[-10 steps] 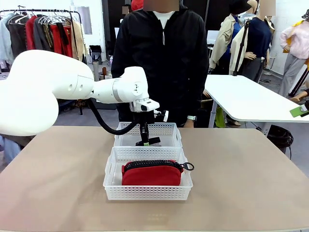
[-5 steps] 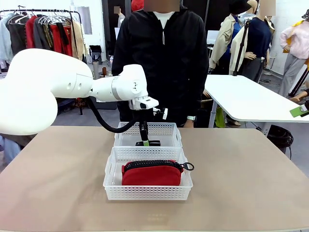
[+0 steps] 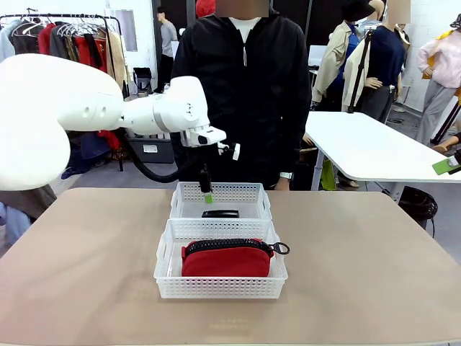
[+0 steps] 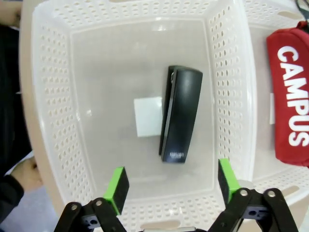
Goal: Distribute items into two baskets.
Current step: Place the picked Stapler into the Organizing basket as instructed by the person.
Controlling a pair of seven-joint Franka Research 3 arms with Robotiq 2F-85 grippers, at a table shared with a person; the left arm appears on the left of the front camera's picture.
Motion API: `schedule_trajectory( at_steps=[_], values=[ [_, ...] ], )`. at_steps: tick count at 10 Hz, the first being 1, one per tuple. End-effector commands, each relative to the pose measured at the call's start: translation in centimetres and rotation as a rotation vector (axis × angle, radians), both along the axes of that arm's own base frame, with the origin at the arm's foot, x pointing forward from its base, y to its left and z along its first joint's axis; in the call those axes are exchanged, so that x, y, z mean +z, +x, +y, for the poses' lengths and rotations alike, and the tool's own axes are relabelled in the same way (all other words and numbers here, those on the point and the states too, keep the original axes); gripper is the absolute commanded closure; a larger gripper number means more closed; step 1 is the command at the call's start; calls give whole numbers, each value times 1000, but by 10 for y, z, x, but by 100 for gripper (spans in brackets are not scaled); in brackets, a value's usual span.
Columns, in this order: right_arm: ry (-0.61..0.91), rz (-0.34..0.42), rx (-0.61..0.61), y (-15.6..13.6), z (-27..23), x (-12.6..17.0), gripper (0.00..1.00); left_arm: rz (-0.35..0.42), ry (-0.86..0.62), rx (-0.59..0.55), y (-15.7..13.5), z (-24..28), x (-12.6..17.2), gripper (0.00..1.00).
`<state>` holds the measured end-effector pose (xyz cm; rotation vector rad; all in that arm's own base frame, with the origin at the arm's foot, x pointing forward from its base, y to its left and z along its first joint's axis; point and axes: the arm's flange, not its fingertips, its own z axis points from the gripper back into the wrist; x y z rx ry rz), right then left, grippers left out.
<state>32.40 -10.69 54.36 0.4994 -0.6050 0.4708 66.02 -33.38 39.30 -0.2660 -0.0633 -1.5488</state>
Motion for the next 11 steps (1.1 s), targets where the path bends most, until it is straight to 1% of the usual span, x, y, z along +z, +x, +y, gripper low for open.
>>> schedule_trajectory(
  at_steps=[1,3,4,11],
  values=[
    [3,0,-6,0,0,1,0,5,-10,34,-21,21,11,0],
    [3,0,-6,0,0,1,0,11,-15,50,-29,33,16,0],
    [3,0,-6,0,0,1,0,-5,1,24,-3,20,17,0],
    [3,0,-6,0,0,1,0,-5,1,24,-3,20,17,0]
  ],
)
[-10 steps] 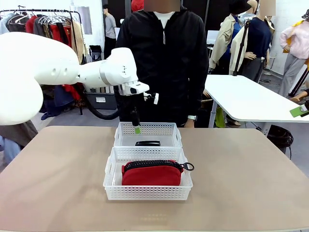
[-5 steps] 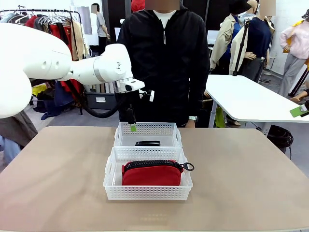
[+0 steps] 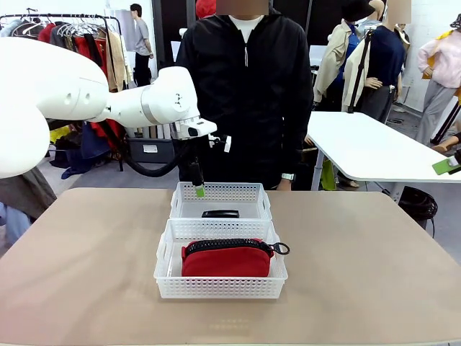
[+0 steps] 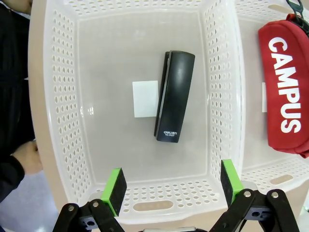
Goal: Distribute items into two baskets.
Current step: Place the picked Stapler into the Organizing basket as instructed by the person.
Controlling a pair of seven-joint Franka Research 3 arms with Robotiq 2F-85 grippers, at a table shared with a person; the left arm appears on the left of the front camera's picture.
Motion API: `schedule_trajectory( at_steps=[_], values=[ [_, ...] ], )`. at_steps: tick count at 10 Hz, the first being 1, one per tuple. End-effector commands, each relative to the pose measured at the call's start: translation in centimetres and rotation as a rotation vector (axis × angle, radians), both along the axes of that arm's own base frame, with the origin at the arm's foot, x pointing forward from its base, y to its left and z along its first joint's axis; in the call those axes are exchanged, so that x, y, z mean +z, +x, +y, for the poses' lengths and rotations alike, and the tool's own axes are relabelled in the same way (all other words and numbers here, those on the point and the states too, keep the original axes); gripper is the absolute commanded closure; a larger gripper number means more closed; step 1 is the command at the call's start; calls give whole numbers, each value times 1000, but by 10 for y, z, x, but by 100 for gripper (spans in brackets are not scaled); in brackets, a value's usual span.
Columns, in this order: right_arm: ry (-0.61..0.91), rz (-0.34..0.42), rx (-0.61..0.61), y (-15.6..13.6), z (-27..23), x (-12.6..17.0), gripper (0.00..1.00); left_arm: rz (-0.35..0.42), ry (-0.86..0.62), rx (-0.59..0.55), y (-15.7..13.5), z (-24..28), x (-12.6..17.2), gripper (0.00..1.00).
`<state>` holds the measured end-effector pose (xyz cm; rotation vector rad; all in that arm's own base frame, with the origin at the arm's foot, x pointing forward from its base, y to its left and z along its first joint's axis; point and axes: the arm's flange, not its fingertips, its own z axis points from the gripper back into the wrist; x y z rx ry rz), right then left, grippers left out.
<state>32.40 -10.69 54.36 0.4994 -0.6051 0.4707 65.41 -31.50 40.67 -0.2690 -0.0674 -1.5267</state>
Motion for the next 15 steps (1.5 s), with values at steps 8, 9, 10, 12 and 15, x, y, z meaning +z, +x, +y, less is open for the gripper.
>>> schedule_trajectory(
  at_steps=[8,9,10,12,15],
  values=[
    [3,0,-6,0,0,1,0,-29,-185,358,-47,112,61,0],
    [3,0,-6,0,0,1,0,-37,-211,428,-60,132,68,0],
    [3,0,-6,0,0,1,0,-58,-232,483,-75,150,76,0],
    [3,0,-6,0,0,1,0,-134,-299,600,-104,190,99,0],
    [3,0,-6,0,0,1,0,-198,-419,753,-151,268,129,0]
  ],
)
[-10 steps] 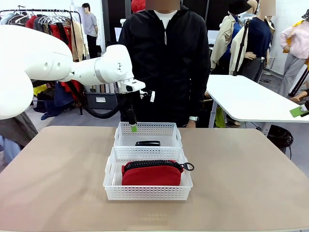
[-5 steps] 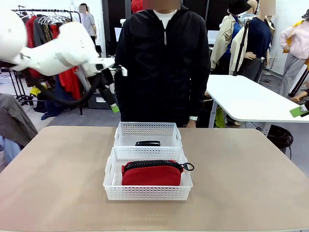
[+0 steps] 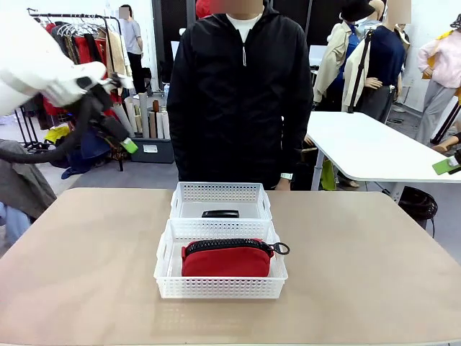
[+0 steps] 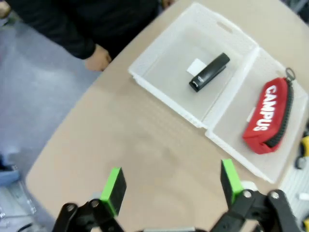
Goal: Distribute items into two baskets.
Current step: Place the picked Stapler into the Organizing basket as instructed by the person.
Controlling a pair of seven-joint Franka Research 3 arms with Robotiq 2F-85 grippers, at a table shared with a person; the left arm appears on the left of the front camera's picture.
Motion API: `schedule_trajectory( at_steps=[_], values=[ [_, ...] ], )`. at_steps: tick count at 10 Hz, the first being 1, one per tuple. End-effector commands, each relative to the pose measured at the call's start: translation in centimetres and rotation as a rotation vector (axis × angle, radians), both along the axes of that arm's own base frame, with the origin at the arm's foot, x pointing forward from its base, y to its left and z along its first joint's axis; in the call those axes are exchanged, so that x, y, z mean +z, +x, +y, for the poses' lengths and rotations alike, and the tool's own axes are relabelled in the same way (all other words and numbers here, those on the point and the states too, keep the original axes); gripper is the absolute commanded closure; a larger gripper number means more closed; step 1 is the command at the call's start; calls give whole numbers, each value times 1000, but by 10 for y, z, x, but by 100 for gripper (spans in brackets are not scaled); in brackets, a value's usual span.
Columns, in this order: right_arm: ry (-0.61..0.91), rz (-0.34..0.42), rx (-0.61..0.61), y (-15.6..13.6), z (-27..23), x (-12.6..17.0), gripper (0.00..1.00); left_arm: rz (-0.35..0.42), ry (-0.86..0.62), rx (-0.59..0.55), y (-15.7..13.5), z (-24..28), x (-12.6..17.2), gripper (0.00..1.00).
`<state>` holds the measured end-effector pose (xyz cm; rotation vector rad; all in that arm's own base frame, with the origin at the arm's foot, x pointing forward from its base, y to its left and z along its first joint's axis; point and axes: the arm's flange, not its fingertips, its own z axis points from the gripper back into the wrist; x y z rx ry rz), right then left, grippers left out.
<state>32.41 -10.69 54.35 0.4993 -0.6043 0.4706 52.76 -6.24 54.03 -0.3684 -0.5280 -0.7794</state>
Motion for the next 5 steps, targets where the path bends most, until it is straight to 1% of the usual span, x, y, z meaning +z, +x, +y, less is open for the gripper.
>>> schedule_trajectory(
  at_steps=[1,2,3,4,5],
  values=[
    [3,0,-5,0,0,1,0,-54,-78,1,-37,40,-2,0],
    [3,0,-5,0,0,1,0,-66,-96,-25,-43,60,-6,0],
    [3,0,-5,0,0,1,0,-83,-87,-7,-45,81,-17,0],
    [3,0,-5,0,0,1,0,-135,-135,-36,-49,104,-27,0],
    [3,0,-5,0,0,1,0,-155,-196,-44,-56,133,-40,0]
  ],
)
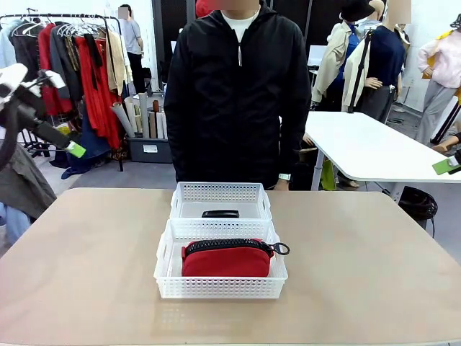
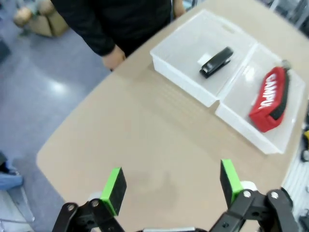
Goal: Distribute items into two baskets.
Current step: Place the picked Stapler into the Organizing basket as instructed by the person.
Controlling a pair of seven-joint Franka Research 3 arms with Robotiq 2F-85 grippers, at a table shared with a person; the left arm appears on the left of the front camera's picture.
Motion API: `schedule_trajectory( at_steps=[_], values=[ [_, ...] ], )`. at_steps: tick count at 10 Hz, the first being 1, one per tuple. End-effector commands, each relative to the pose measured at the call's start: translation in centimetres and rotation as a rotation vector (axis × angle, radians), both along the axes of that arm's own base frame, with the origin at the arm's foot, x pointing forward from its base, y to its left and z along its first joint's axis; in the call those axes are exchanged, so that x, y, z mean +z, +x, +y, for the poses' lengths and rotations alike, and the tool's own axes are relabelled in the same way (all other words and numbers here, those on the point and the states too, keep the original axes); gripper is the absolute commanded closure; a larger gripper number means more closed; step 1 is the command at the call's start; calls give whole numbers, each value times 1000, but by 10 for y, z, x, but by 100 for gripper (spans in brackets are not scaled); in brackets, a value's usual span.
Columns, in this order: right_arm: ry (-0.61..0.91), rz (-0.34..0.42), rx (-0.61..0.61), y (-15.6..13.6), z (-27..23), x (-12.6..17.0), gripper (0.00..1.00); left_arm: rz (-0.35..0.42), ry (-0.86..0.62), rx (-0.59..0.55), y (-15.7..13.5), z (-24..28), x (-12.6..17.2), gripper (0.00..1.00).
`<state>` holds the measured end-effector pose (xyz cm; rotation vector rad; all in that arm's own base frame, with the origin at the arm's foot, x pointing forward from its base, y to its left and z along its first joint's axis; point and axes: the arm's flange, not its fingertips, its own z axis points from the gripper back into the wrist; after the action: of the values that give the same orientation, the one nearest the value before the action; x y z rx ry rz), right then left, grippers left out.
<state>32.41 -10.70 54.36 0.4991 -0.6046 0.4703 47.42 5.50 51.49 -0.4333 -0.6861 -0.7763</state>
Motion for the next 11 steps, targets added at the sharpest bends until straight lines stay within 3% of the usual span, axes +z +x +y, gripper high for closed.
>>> schedule_trajectory(
  at_steps=[1,4,9,11],
  values=[
    [3,0,-5,0,0,1,0,-62,-138,-46,-10,39,-27,0],
    [3,0,-5,0,0,1,0,-99,-236,-56,-30,69,-54,0],
    [3,0,-5,0,0,1,0,-152,-314,-37,-13,67,-24,0],
    [3,0,-5,0,0,1,0,-142,-283,-42,-16,62,-28,0]
  ],
)
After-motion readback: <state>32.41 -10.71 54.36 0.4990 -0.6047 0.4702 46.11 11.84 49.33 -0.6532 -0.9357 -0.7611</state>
